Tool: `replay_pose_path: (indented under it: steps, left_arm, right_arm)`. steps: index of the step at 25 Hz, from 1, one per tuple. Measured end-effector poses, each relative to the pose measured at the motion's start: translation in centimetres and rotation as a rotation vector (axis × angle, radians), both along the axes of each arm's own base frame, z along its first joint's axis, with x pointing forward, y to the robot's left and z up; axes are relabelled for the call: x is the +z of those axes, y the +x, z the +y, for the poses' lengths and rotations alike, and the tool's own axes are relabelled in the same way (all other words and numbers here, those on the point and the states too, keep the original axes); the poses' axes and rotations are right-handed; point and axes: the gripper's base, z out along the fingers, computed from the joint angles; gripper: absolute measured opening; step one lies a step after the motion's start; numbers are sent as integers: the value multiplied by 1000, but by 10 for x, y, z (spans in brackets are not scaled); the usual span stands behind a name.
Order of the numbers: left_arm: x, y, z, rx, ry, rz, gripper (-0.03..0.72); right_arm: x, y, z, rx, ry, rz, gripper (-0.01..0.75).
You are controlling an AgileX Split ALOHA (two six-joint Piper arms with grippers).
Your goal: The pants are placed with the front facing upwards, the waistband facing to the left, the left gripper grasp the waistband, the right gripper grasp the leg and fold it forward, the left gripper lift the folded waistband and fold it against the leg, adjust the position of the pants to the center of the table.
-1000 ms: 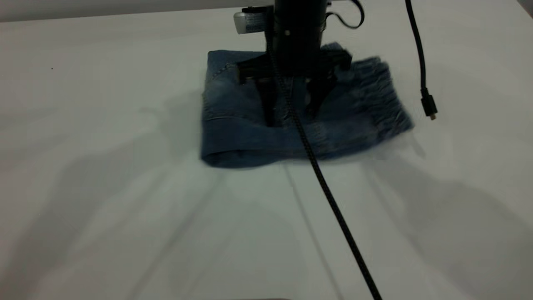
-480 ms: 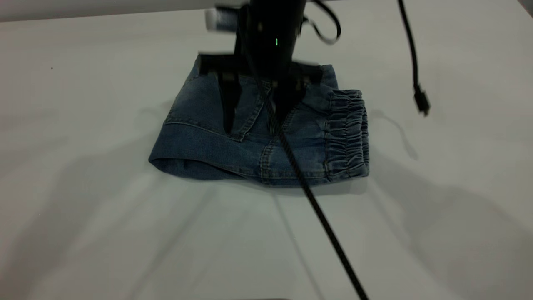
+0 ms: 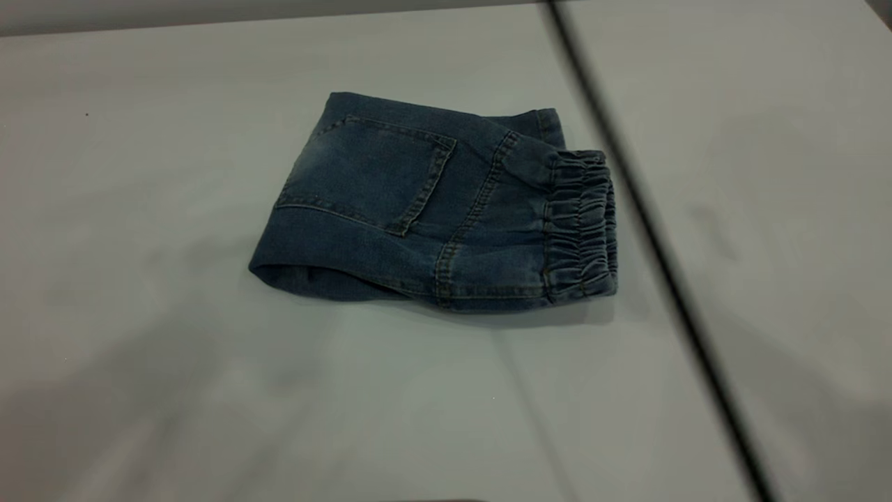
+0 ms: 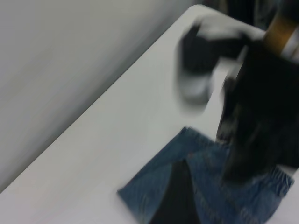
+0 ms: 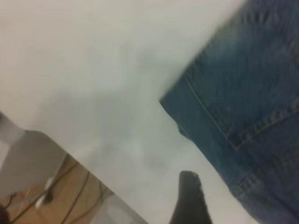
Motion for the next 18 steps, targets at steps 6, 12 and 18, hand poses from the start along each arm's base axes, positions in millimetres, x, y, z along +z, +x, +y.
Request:
replay_pose_path:
  steps: [6, 12, 18]
  left_arm:
    - [12, -55, 29, 115, 67, 124, 580]
    - [19, -90, 42, 175, 22, 161, 580]
    - [-7, -111, 49, 221, -19, 244, 580]
  right_arm:
    - [121, -75, -49, 17, 111, -274, 442]
    - [179, -186, -131, -6, 64, -546, 442]
    - [141, -278, -210, -171, -40, -634, 442]
